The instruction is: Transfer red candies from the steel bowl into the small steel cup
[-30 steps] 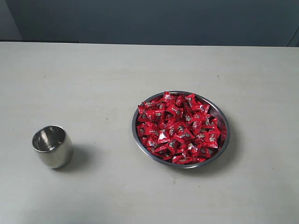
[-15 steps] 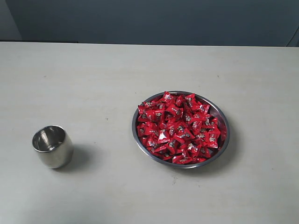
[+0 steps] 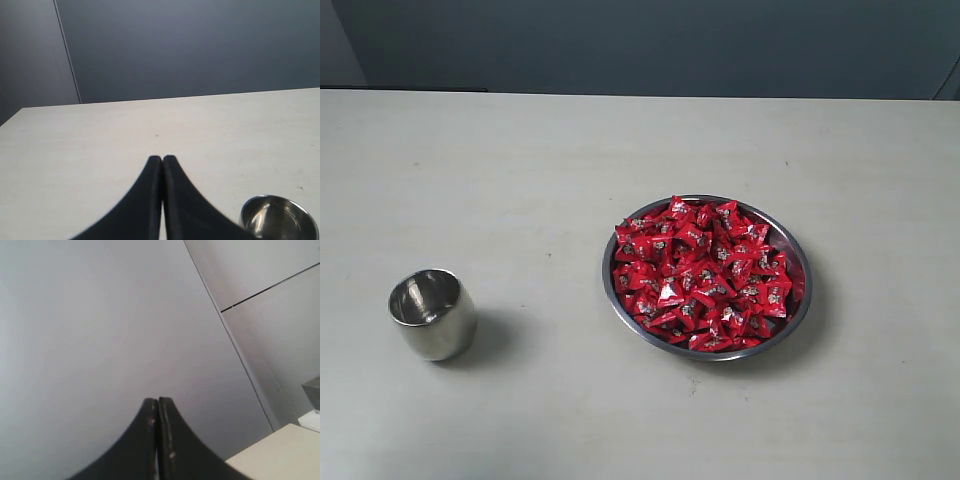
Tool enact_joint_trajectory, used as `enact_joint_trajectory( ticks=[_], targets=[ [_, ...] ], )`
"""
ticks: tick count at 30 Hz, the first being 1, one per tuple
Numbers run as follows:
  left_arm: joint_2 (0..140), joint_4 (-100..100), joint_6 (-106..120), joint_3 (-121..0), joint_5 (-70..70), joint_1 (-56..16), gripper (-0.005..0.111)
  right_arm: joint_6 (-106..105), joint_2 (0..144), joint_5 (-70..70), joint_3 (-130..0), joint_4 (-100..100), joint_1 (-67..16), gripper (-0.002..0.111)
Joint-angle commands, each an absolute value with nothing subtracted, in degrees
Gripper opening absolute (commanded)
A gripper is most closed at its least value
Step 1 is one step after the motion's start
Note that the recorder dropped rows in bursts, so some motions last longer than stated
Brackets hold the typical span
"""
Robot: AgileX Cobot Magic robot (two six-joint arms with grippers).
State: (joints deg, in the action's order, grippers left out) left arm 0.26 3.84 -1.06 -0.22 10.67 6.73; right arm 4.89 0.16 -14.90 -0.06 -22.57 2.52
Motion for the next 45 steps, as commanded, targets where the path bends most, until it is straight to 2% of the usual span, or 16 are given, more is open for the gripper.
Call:
enact_joint_trajectory(
  ticks=[1,7,14,22,31,38,45],
  targets=[
    [0.0,3.9,-1.1,0.0,10.4,6.8,0.0,4.3,0.0,-13.1,0.0,-21.9,2.6,-0.001],
    [0.0,3.9,-1.1,0.0,10.4,6.8,0.0,-6.9,0.0,2.0,0.0,-20.0,2.6,-0.001],
    [0.0,3.9,-1.1,0.0,10.4,6.8,0.0,-4.0,0.0,-1.5,0.0,-33.6,2.6,-0.001],
    [0.0,3.9,-1.1,0.0,10.4,6.8,0.0,-1.0,0.0,-13.9,-0.4,-33.5,2.6,-0.001],
    [0.0,3.9,-1.1,0.0,10.4,6.8,0.0,1.1,0.5,-15.3,-13.5,-29.0,2.6,-0.001],
    [0.0,3.9,-1.1,0.0,10.4,6.8,0.0,5.5,13.7,-11.1,-27.3,-10.9,1.1,-0.001],
    [0.0,3.9,-1.1,0.0,10.4,6.8,0.0,8.4,30.3,1.9,-36.3,1.0,-11.1,-0.001]
  ],
)
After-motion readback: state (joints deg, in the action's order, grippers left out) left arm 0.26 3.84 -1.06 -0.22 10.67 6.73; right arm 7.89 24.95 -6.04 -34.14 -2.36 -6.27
